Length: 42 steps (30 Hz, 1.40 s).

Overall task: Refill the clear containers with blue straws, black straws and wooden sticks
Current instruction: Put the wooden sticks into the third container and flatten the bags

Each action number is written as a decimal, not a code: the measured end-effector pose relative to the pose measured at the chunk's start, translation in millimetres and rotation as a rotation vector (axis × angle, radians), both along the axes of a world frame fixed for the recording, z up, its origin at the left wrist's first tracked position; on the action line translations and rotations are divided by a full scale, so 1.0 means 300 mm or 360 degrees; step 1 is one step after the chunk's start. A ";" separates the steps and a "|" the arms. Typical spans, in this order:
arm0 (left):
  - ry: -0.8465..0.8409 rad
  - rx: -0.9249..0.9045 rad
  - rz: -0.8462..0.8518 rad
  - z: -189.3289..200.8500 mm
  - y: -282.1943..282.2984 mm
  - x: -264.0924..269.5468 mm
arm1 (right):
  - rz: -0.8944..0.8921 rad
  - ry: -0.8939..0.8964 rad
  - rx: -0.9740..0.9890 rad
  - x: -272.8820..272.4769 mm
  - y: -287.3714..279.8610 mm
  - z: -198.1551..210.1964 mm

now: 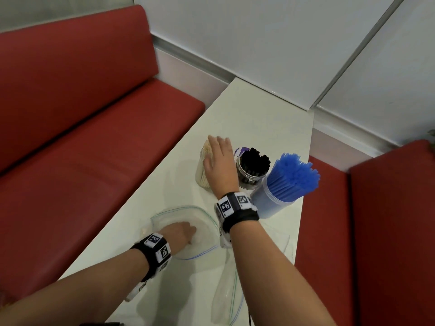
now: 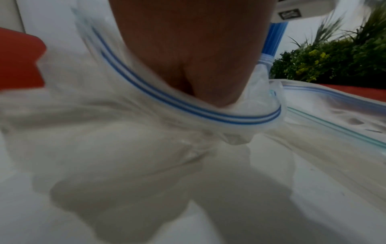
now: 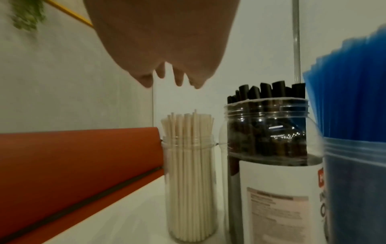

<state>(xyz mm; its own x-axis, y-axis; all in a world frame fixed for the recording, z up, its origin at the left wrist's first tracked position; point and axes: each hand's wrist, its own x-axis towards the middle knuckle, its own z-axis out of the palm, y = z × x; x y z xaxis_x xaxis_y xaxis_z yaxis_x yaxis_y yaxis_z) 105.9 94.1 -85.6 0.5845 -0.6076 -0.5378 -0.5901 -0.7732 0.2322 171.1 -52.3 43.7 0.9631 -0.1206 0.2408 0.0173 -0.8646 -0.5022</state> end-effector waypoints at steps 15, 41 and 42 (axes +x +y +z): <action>0.0027 -0.0060 0.0114 0.019 0.011 0.007 | 0.0149 0.1431 -0.0187 -0.434 0.017 -0.344; 0.0489 -0.1297 0.0834 0.127 0.001 0.039 | 0.0019 0.0934 0.1330 -0.404 0.033 -0.227; 0.0598 -0.1318 0.0787 0.142 -0.018 0.032 | -0.0024 0.0874 0.1497 -0.388 0.032 -0.201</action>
